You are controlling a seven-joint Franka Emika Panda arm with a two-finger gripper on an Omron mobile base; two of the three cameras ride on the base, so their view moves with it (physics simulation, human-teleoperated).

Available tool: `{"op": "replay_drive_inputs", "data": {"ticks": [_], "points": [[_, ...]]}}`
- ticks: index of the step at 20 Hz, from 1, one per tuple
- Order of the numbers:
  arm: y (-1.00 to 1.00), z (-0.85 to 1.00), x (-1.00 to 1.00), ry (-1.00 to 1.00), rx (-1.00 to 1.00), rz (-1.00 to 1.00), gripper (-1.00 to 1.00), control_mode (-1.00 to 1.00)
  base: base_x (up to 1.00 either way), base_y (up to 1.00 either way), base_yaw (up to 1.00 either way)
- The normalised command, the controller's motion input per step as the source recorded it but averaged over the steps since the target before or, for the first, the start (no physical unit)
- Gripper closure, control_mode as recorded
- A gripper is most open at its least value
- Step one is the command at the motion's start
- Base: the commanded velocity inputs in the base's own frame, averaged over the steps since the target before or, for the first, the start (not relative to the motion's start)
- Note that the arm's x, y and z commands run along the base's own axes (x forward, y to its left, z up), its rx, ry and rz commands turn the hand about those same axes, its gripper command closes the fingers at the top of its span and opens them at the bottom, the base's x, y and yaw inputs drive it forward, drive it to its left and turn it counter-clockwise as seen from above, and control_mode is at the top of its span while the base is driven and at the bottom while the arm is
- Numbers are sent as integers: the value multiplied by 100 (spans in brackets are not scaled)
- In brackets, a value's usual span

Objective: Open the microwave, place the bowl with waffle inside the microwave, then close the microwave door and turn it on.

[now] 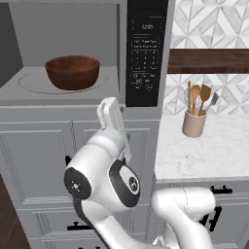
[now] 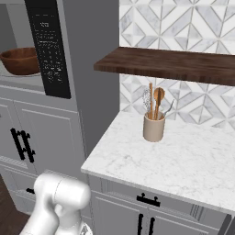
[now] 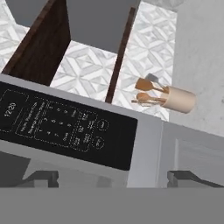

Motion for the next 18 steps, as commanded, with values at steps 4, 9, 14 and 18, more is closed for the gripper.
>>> {"op": "replay_drive_inputs", "data": {"ticks": [4, 9, 14, 18], "points": [[0, -32, 0, 0, -22, 0, -100, -100, 0, 0, 0], [49, -1, -38, -4, -33, -6, -100, -100, 0, 0, 0], [69, -8, -16, 0, -36, -7, -100, -100, 0, 0, 0], [64, -19, 0, -6, -25, -6, -100, -100, 0, 0, 0]]}}
